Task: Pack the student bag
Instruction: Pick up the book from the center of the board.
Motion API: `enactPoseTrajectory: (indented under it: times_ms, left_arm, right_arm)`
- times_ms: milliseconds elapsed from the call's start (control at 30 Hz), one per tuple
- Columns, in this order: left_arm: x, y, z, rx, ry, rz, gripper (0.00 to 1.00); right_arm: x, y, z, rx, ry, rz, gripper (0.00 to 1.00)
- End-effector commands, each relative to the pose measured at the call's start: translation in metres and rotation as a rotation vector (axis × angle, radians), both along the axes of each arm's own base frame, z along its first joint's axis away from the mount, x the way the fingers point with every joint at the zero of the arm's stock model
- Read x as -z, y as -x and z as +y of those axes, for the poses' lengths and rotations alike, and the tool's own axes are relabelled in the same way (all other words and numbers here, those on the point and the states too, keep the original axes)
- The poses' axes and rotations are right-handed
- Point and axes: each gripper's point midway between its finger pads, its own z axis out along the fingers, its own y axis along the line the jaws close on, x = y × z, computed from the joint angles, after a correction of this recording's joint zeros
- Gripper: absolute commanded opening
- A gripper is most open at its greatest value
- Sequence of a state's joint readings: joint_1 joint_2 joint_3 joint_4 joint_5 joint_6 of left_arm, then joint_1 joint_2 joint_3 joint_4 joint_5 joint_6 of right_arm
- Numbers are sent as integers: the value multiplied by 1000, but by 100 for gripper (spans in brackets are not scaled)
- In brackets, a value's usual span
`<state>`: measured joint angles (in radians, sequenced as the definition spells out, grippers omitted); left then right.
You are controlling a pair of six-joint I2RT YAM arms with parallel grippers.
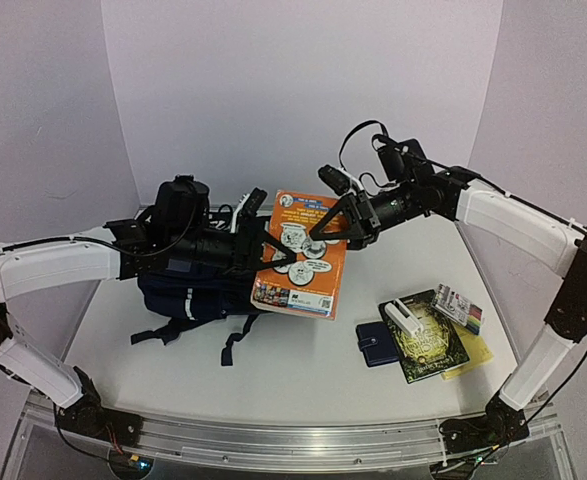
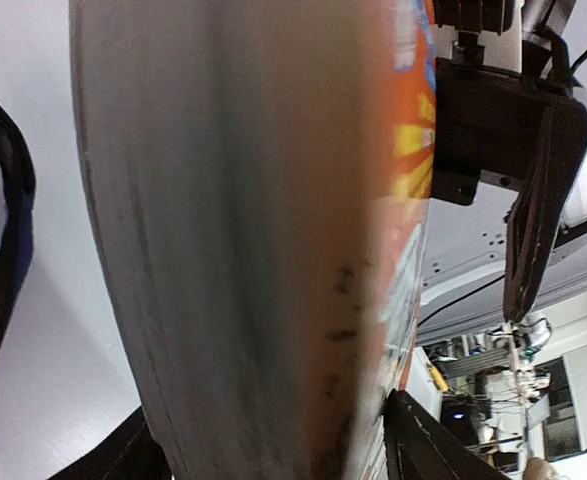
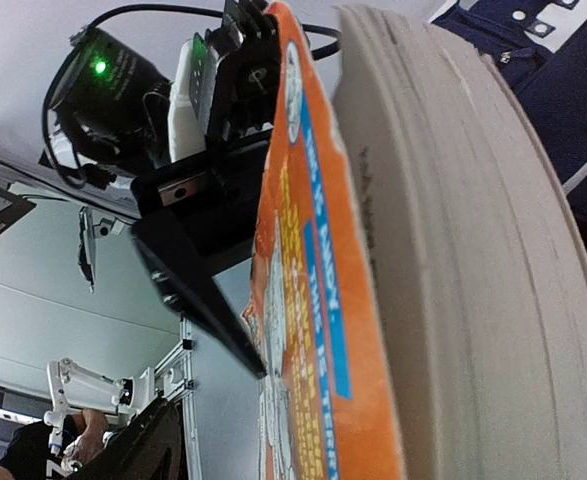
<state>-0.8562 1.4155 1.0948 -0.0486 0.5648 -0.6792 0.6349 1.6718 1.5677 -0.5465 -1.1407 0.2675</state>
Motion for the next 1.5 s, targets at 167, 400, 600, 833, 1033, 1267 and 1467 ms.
enactPoseTrajectory:
  times_ms: [167,400,600,833,1033,1267,1467]
  left_arm:
    - [-58,26,-8,168,267,-105,6]
    - [-65,8,15,-11,169,-202,0]
    - [-88,8,34,-66,151,-354,0]
    - [-100,15,24,-8,218,-328,0]
    - [-112,20,17,33,309,-306,0]
    - [-108,21,8,75,346,-262,0]
    - [-95,7,10,7,314,-210,16]
  right_arm:
    - [-58,11,-4,-39,-133,-122,42]
    - [-62,-68,-56,282,-61,-154,94]
    - [-52,-59,-69,239,-85,-90,88]
    - [-56,-36,-53,128,-144,-59,83]
    - [-59,-16,-32,62,-154,-113,86]
    - [-55,-10,-14,28,-152,-137,60]
    - [-72,-2,-14,27,-176,-227,3]
